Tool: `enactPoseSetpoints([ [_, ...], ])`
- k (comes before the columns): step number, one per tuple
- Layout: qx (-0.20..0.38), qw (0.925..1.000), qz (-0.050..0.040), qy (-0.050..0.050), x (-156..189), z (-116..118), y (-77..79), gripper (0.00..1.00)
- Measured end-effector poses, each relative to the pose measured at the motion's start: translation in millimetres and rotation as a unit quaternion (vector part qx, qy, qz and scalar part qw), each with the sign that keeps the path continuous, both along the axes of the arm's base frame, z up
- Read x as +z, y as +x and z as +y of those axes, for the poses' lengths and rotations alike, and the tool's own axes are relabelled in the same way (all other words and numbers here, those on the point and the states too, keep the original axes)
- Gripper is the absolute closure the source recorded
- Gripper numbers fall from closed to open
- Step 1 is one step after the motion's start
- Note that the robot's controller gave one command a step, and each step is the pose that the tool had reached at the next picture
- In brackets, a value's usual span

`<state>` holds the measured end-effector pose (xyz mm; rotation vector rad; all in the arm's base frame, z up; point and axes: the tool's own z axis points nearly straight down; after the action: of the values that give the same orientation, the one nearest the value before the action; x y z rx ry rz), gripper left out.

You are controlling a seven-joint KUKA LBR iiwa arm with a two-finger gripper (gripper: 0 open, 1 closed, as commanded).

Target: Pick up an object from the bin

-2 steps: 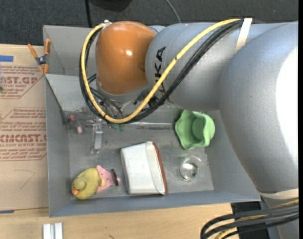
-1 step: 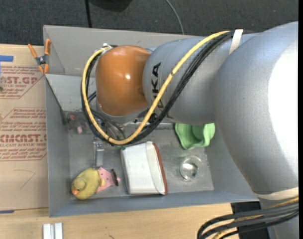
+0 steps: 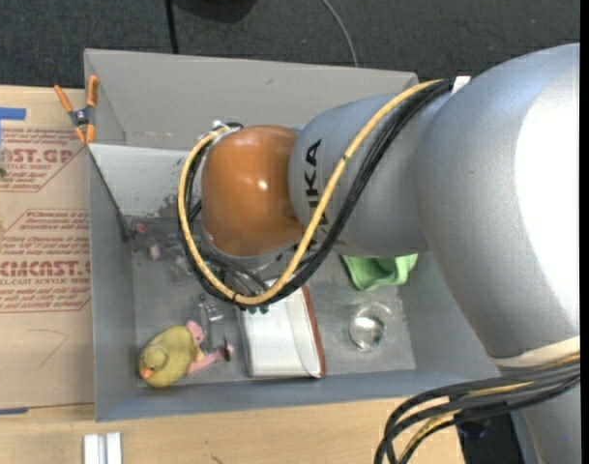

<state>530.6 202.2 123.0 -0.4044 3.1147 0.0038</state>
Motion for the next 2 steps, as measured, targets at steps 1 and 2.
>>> enactPoseSetpoints([
  [1,-0.044,0.9990,-0.0023,0.000,-32.4,5.4,-20.8,0.00],
  [2,-0.065,0.9979,-0.0012,0.000,-40.1,10.2,-27.5,0.00],
])
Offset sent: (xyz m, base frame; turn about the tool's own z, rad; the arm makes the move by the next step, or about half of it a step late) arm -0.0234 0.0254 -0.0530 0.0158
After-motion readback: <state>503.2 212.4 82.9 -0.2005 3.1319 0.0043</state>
